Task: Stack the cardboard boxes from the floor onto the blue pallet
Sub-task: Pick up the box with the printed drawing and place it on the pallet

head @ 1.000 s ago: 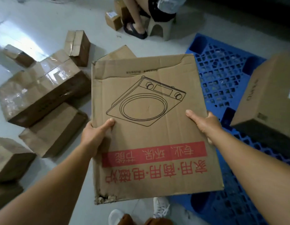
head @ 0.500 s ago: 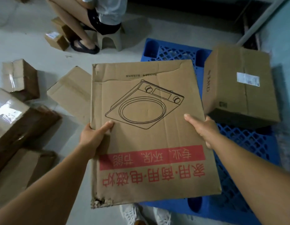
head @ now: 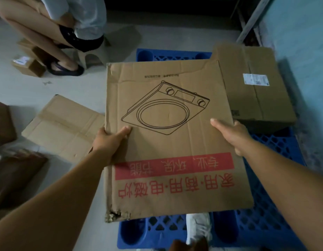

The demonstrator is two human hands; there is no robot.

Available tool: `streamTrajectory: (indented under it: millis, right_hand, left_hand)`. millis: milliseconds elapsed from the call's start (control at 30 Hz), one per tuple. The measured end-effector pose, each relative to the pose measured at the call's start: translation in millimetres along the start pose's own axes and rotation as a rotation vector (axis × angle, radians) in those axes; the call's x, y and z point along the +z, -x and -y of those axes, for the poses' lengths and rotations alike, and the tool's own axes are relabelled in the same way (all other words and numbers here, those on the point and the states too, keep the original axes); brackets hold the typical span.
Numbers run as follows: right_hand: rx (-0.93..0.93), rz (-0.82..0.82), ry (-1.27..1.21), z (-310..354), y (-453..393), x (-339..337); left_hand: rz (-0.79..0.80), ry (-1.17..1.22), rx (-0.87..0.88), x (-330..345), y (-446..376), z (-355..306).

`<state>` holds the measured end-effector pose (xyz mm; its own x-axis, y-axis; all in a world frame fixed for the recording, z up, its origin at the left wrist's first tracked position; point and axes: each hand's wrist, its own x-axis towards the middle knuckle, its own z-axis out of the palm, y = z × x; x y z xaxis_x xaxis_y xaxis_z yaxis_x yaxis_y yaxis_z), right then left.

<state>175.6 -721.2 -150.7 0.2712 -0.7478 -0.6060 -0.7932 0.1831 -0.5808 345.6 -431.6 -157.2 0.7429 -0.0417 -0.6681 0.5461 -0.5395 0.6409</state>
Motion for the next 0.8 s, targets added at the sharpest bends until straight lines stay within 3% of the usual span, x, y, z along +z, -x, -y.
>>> streamTrajectory:
  millis: [300,800]
  right_hand:
    - [-0.016,-0.009,-0.035,9,-87,17]
    - [-0.155,-0.161,0.234,-39,-239,80]
  left_hand:
    - [-0.044,0.011,0.039,59,-69,-26]
    - [-0.144,-0.175,0.130,170,-195,-1]
